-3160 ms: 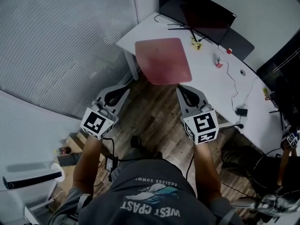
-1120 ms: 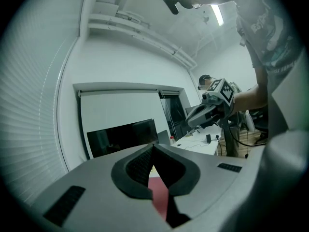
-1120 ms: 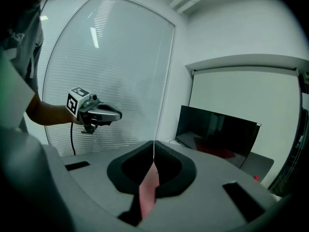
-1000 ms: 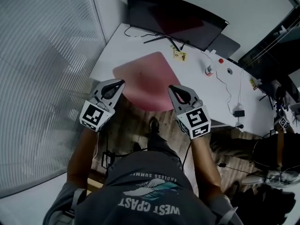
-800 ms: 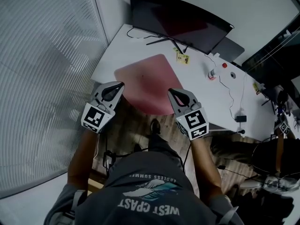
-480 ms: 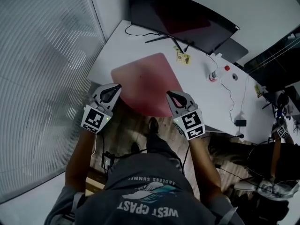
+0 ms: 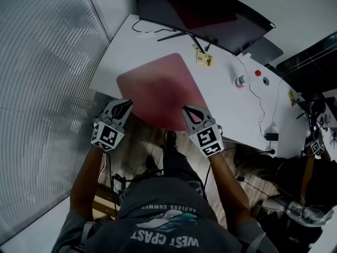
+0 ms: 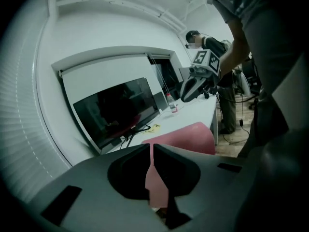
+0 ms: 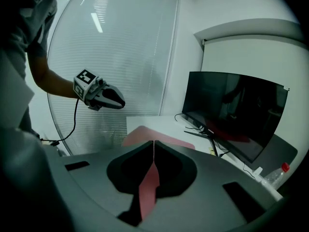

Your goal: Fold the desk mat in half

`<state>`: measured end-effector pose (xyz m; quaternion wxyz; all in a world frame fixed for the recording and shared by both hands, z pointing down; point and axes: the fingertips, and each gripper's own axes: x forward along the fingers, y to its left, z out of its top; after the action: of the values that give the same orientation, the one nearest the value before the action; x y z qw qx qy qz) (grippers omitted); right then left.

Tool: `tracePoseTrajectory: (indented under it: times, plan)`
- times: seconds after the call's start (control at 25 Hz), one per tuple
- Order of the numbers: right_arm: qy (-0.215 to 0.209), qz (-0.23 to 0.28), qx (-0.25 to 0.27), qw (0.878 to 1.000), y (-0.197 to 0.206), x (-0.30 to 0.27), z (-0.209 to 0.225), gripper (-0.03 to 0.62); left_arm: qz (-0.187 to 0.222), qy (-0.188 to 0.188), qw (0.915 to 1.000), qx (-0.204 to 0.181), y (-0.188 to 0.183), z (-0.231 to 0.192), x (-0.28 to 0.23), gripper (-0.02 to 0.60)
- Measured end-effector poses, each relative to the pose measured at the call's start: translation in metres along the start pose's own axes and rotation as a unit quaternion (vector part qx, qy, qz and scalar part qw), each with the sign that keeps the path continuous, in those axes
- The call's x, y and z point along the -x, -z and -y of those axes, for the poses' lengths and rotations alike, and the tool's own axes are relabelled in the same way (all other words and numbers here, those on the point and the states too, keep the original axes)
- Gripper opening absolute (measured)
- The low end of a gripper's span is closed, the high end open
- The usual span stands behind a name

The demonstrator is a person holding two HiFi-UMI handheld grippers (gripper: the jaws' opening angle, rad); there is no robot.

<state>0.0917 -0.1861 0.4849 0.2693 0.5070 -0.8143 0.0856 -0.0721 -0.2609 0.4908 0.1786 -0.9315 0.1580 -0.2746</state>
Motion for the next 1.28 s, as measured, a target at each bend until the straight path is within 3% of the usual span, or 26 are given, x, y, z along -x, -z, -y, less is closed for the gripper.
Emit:
tracePoseTrajectory:
  times: [0.16, 0.4, 0.68, 0.96, 1.16, 1.28]
  plan:
    - [-0.01, -0.031, 0.04, 0.999, 0.038, -0.015, -0.009, 0.038, -0.046, 0.015, 0.9977, -0.046, 0.039, 0.016, -0.017, 0.021]
    - [-0.027, -0.075, 0.097, 0.992, 0.088, -0.034, -0.026, 0.068, -0.102, 0.043, 0.9894, -0.094, 0.098, 0.04, -0.036, 0.098]
    - [-0.052, -0.124, 0.177, 0.975, 0.137, -0.046, -0.043, 0.171, -0.167, 0.052, 0.9688, -0.176, 0.153, 0.06, -0.049, 0.227]
    - [-0.047, -0.176, 0.306, 0.935, 0.195, -0.053, -0.052, 0.318, -0.214, 0.024, 0.9427, -0.255, 0.215, 0.072, -0.068, 0.374]
    - [-0.037, -0.186, 0.399, 0.897, 0.225, -0.051, -0.056, 0.357, -0.226, -0.013, 0.9366, -0.267, 0.239, 0.075, -0.078, 0.388]
    - [-0.022, -0.186, 0.435, 0.881, 0.236, -0.05, -0.055, 0.374, -0.221, -0.032, 0.9349, -0.275, 0.243, 0.076, -0.085, 0.391]
